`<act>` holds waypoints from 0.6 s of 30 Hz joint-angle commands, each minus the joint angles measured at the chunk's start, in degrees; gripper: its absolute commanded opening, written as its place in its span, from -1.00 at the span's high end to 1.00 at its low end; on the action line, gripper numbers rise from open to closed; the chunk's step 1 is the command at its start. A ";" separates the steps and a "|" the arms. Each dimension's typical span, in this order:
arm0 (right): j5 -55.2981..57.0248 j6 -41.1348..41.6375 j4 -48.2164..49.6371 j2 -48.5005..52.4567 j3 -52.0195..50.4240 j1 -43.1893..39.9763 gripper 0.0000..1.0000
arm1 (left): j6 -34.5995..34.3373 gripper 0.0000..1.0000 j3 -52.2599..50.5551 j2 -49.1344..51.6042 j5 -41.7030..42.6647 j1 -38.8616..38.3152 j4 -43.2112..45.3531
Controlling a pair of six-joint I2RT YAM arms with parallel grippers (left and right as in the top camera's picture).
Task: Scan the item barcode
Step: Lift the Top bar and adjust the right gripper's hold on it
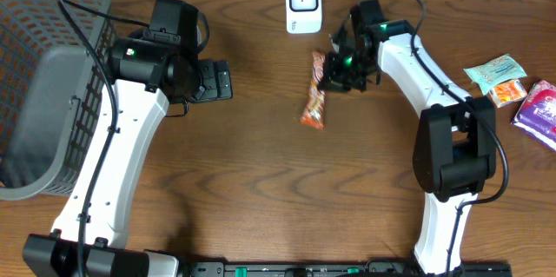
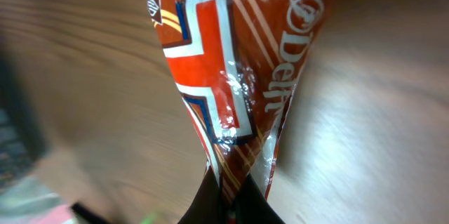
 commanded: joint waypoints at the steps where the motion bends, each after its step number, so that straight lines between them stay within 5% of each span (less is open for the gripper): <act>1: 10.67 0.55 -3.52 0.20 -0.79 1.25 0.98 | -0.31 -0.96 -0.31 0.13 -0.50 0.24 -0.22; 3: 11.50 0.28 -4.79 0.20 -1.53 1.40 0.83 | -0.31 -0.95 -0.31 0.13 -0.52 0.24 -0.22; 6: 11.47 0.17 -5.05 0.20 -2.73 1.40 -0.34 | -0.31 -0.96 -0.31 0.13 -0.52 0.24 -0.22; 8: 11.45 0.17 -5.11 0.20 -3.28 1.40 -0.64 | -0.31 -0.96 -0.31 0.13 -0.50 0.24 -0.22; 18: 13.79 0.17 -2.58 0.20 -8.15 1.40 -0.61 | -0.31 -0.96 -0.31 0.13 -0.52 0.24 -0.22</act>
